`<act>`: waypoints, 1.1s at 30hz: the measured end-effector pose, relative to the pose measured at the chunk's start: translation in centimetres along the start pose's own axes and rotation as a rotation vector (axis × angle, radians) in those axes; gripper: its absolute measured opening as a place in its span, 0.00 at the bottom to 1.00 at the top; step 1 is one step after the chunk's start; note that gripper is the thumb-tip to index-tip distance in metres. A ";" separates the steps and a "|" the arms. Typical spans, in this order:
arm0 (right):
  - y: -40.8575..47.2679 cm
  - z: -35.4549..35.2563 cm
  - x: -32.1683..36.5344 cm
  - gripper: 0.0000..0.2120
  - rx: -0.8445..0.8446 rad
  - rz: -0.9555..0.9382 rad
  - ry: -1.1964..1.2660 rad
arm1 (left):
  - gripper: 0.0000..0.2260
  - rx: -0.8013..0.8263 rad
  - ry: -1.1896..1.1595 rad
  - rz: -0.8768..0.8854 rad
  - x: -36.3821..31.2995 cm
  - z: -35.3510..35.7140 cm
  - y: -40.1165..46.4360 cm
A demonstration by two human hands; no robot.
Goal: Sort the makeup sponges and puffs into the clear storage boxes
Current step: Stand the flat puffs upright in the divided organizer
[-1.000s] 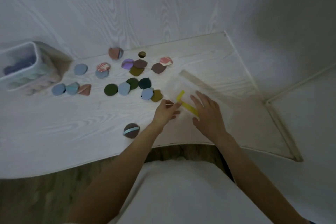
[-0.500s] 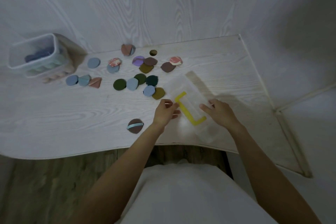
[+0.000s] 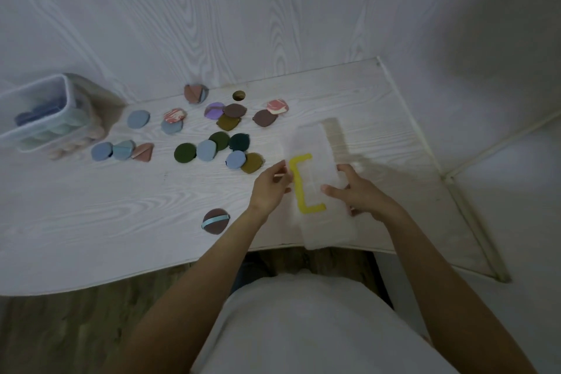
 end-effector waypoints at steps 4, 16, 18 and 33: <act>-0.3 1.1 -0.9 0.26 -0.012 0.052 0.305 | 0.32 0.242 0.259 0.026 -1.7 1.7 0.8; 1.6 0.6 -2.9 0.19 -0.321 0.070 0.937 | 0.40 0.026 1.030 0.530 -3.8 2.5 -0.8; 1.5 0.3 -2.7 0.15 -0.372 0.042 0.963 | 0.45 0.030 1.118 0.496 -2.9 3.1 -1.8; 0.1 1.1 -4.2 0.18 -0.412 0.038 0.932 | 0.45 0.189 1.407 0.318 -1.3 5.7 -2.5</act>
Point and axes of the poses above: each hand's wrist, its own y-axis towards the middle knuckle, its own z-axis out of the palm, x = y × z, the point moved 6 cm from there along y, towards the middle knuckle, and after that the axes turned 3 degrees about x, right-handed, at the moved point
